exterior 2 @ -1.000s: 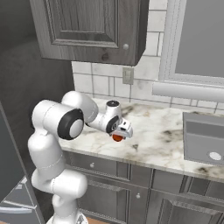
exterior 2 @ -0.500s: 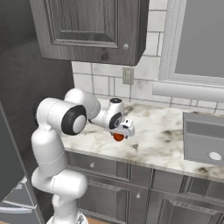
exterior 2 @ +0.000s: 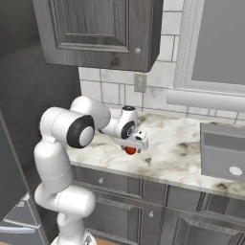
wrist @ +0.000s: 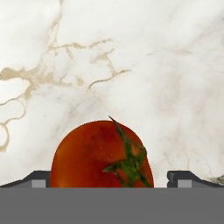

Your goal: Place the beer and liquor on the top shelf of the fridge to keep them out of children's reach, and place the tomato on lower shelves for easy access.

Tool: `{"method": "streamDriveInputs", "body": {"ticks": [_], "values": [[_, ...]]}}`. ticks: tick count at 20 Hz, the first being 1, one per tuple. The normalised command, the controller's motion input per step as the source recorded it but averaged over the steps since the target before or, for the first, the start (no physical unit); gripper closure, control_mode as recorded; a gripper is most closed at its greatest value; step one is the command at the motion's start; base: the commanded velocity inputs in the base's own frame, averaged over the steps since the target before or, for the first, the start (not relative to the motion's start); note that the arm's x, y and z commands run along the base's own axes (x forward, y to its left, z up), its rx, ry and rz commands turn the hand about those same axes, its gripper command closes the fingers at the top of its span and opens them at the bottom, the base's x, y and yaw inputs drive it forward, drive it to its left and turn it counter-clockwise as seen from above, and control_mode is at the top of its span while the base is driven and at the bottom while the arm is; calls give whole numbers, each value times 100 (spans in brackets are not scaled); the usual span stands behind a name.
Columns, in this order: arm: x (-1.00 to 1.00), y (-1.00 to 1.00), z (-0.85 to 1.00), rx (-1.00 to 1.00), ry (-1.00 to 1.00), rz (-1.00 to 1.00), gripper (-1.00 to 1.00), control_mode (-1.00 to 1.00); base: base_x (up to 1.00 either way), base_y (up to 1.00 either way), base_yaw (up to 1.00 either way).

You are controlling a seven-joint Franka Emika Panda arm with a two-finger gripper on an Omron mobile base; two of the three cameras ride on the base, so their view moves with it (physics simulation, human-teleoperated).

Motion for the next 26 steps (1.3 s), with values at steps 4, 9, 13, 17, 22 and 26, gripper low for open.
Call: {"method": "streamDriveInputs", "body": {"ticks": [4, 9, 13, 17, 22, 26], "values": [[-52, 0, -36, 0, 1, 0, -100, -100, 0, 0, 0], [-40, 0, -35, 0, 0, 0, -100, -100, 0, 0, 0], [-4, 0, -27, 0, 0, 0, -100, -100, 0, 0, 0], [0, 0, -23, 0, 0, 0, -100, -100, 0, 0, 0], [0, 0, -26, 0, 0, 0, -100, -100, 0, 0, 0], [-11, 0, -33, 0, 0, 0, 100, -100, 0, 0, 0]]}}
